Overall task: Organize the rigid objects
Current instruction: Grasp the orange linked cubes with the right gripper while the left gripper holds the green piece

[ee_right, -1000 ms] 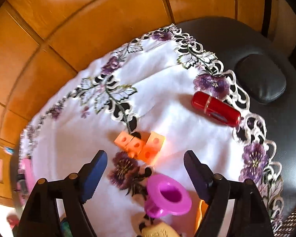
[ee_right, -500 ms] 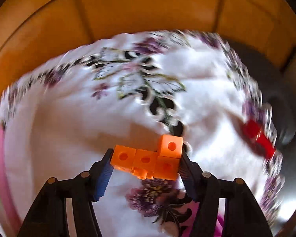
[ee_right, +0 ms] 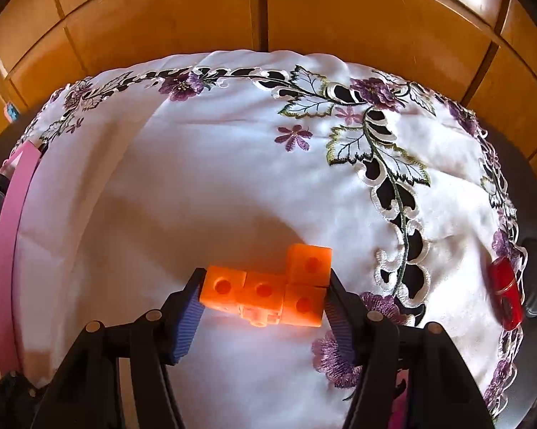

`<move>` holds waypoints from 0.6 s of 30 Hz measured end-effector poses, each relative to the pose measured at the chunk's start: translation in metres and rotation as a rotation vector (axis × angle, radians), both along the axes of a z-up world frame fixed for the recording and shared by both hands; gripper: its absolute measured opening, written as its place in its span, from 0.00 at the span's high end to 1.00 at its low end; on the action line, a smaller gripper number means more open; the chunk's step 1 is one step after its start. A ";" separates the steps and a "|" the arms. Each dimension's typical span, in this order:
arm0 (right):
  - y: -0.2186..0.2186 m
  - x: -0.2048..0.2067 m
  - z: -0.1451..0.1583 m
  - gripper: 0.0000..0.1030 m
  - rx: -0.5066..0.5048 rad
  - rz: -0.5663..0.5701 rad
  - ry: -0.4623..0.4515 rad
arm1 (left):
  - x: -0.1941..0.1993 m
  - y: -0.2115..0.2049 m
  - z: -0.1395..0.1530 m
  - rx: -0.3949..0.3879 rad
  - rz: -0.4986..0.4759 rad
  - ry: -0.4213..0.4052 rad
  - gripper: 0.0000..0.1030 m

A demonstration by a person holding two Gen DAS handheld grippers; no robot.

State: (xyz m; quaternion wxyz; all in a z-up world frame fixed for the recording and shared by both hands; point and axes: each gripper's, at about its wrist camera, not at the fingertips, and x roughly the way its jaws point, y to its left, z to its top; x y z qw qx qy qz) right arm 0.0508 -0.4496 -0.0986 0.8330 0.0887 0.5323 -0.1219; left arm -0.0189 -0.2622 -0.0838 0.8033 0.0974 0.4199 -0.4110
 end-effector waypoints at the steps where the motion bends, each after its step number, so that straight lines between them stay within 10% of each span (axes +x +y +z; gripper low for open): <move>1: -0.001 -0.001 0.000 0.38 -0.001 0.002 -0.002 | 0.000 0.002 0.001 0.002 0.005 0.002 0.41; 18: 0.007 -0.002 0.000 0.38 -0.050 0.051 -0.037 | -0.004 0.037 0.060 -0.045 0.108 -0.093 0.41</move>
